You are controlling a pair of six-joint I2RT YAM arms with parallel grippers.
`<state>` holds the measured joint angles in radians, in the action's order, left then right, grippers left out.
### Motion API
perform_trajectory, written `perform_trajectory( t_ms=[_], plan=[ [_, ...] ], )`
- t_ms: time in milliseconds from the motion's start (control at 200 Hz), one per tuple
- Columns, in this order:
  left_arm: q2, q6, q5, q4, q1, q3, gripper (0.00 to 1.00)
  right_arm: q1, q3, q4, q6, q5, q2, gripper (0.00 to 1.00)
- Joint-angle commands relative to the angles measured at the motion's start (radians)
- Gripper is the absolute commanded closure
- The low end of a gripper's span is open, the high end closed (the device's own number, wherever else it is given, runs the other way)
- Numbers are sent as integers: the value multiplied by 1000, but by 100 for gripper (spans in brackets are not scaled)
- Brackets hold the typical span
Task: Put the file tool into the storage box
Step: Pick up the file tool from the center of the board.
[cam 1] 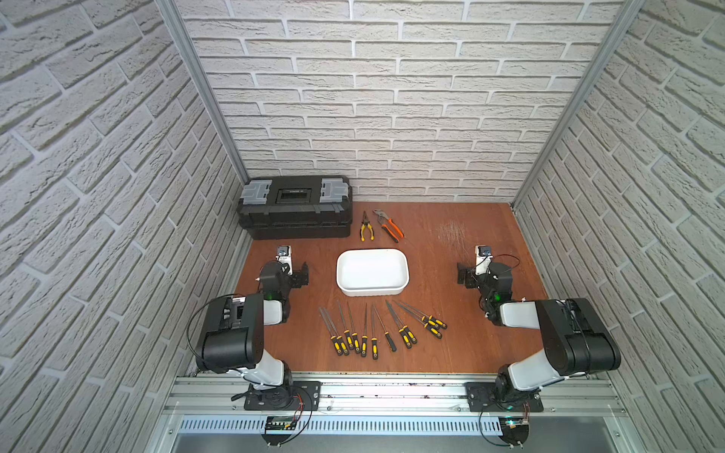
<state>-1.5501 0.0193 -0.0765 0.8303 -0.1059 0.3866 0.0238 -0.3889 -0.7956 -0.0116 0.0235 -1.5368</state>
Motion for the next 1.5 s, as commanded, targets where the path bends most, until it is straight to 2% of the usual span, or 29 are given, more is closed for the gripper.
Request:
perform_trajectory(
  t_ms=[0,625,710,780,825,910,1000,1095,1140,1175,1215,1260,1330,1495],
  plan=[
    [-1,-4,-10,26,-4,14,2,1,-18,-22,4,-8,20,1],
    [-1,-3,-13,24,-3,14,2,1,-16,-27,6,-1,23,1],
    [12,-4,-9,13,-3,19,2,2,-61,84,30,63,60,1],
    [73,5,12,-127,-2,70,2,1,-188,359,81,149,90,1],
    [123,41,66,-317,-3,143,2,1,-296,565,127,197,79,1],
    [179,101,114,-609,-8,269,2,2,-444,833,207,187,40,1],
    [238,157,119,-816,-6,353,2,-2,-500,969,279,126,42,1],
    [305,211,131,-997,-3,415,2,-5,-503,1050,348,68,106,1],
    [340,285,201,-1041,-1,420,2,-9,-497,1079,360,32,145,1],
    [367,401,303,-1089,-4,430,2,-13,-495,1105,362,17,173,0],
    [395,506,359,-1181,-14,448,2,-18,-496,1148,373,11,208,0],
    [424,533,348,-1240,-33,451,2,-22,-498,1188,390,-1,236,1],
    [466,533,267,-1233,-53,419,2,-28,-498,1241,405,-63,268,4],
    [506,571,101,-1281,-40,422,2,-81,-517,1379,412,-145,313,9]
  ],
)
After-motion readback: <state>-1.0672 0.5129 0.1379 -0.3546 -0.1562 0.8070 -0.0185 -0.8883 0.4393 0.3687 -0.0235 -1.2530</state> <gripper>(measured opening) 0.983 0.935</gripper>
